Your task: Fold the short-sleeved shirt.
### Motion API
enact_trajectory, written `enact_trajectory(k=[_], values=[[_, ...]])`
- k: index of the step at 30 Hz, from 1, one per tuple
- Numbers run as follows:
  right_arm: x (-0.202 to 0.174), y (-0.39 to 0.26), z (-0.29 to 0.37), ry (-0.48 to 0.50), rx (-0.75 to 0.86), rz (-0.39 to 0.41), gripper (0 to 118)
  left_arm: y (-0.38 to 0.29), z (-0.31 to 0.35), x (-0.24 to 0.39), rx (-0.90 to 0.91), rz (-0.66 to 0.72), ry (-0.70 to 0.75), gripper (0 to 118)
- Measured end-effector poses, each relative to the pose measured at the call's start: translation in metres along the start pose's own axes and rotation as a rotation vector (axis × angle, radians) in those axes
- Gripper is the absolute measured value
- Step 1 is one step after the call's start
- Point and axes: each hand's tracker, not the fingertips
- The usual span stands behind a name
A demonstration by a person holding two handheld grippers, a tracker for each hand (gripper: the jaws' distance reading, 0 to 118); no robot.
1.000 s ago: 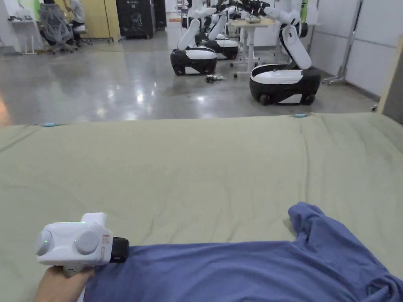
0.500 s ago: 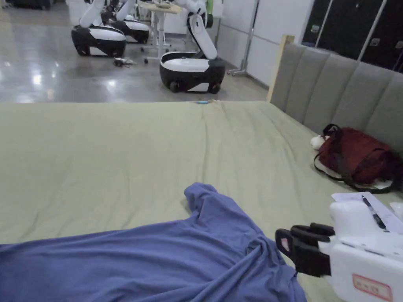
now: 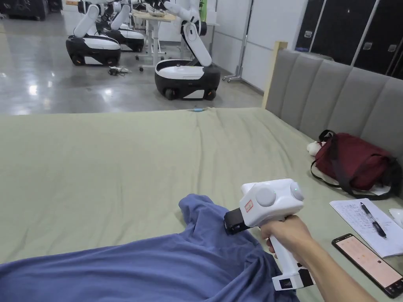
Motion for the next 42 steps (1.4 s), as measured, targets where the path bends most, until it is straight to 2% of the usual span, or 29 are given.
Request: enact_trajectory(k=[2, 3, 4, 5, 6, 7, 10, 14, 18, 20, 29, 33, 36, 42], values=[[-0.007, 0.001, -0.009, -0.014, -0.055, 0.044, 92, 0.001, -0.002, 0.001, -0.004, -0.002, 0.006, 0], [-0.012, -0.002, -0.012, -0.026, -0.074, 0.072, 75, 0.001, -0.002, 0.002, -0.004, -0.004, 0.005, 0], [-0.016, -0.003, -0.011, -0.011, -0.059, 0.071, 69, 0.001, -0.002, 0.003, -0.004, -0.006, 0.004, 0], [-0.02, -0.004, -0.006, -0.041, -0.043, 0.092, 58, 0.0, -0.002, 0.004, -0.004, -0.009, 0.002, 0], [-0.023, -0.003, -0.002, -0.029, -0.05, 0.106, 18, -0.001, -0.002, 0.006, -0.005, -0.013, 0.0, 0], [-0.031, -0.004, 0.003, -0.08, -0.04, 0.163, 1, -0.001, -0.002, 0.007, -0.006, -0.016, 0.0, 0], [-0.033, -0.004, 0.012, -0.098, -0.02, 0.184, 1, -0.003, -0.004, 0.007, -0.012, -0.017, -0.003, 0], [-0.027, -0.011, 0.022, -0.074, 0.054, 0.108, 1, -0.004, 0.01, 0.004, 0.023, -0.014, -0.008, 0], [-0.019, -0.021, 0.074, 0.034, 0.194, 0.065, 1, 0.002, 0.041, -0.005, 0.076, 0.023, -0.063, 0], [-0.022, -0.027, 0.105, 0.034, 0.258, 0.103, 1, 0.005, 0.059, -0.008, 0.096, 0.016, -0.073, 0], [-0.028, -0.118, 0.222, 0.095, 0.45, 0.142, 1, -0.033, 0.151, -0.026, 0.171, 0.027, -0.148, 0], [-0.024, -0.177, 0.248, 0.09, 0.458, 0.14, 2, -0.069, 0.186, -0.037, 0.184, 0.042, -0.161, 0], [-0.021, -0.215, 0.245, 0.086, 0.406, 0.085, 2, -0.102, 0.197, -0.047, 0.165, 0.102, -0.18, 0], [-0.014, -0.252, 0.191, 0.075, 0.257, 0.03, 2, -0.163, 0.16, -0.054, -0.003, 0.164, -0.181, 0]])
